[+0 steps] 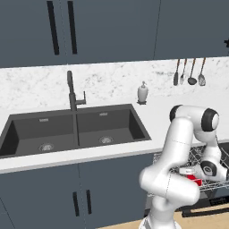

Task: Pick up the cup and bowl from the counter, place them in the dishwasher, and close the dishwasher door.

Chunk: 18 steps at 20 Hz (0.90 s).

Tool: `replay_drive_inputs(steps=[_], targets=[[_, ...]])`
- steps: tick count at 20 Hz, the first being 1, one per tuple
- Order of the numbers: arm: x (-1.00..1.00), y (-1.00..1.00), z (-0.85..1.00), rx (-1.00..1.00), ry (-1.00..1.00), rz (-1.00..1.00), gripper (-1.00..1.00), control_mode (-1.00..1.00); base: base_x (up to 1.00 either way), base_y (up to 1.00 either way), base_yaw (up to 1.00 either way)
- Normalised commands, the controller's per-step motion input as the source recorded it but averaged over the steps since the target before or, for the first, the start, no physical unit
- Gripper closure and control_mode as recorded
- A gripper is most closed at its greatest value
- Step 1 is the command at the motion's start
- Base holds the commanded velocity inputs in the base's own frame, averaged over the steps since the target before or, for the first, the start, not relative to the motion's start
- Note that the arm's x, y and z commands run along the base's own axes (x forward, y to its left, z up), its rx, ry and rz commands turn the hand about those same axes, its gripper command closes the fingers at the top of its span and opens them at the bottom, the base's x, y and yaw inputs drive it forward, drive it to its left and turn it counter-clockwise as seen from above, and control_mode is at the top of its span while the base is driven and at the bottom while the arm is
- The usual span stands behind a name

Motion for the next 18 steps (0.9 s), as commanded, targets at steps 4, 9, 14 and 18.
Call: replay_drive_inputs(steps=[4,9,14,18], targets=[[0.09,0.03,0.0,-0.3,0.06,0.0,-1.0,-1.0,0.0,0.0,0.0],[0.26,0.0,0.0,-0.51,0.12,-0.03,-1.0,-1.0,0.0,0.0,0.0],[0.37,0.0,0.0,-0.43,0.11,-0.05,-1.0,-1.0,0.0,0.0,0.0],[0.52,-0.04,0.0,-0.46,0.08,-0.17,-1.0,-1.0,0.0,0.0,0.0]])
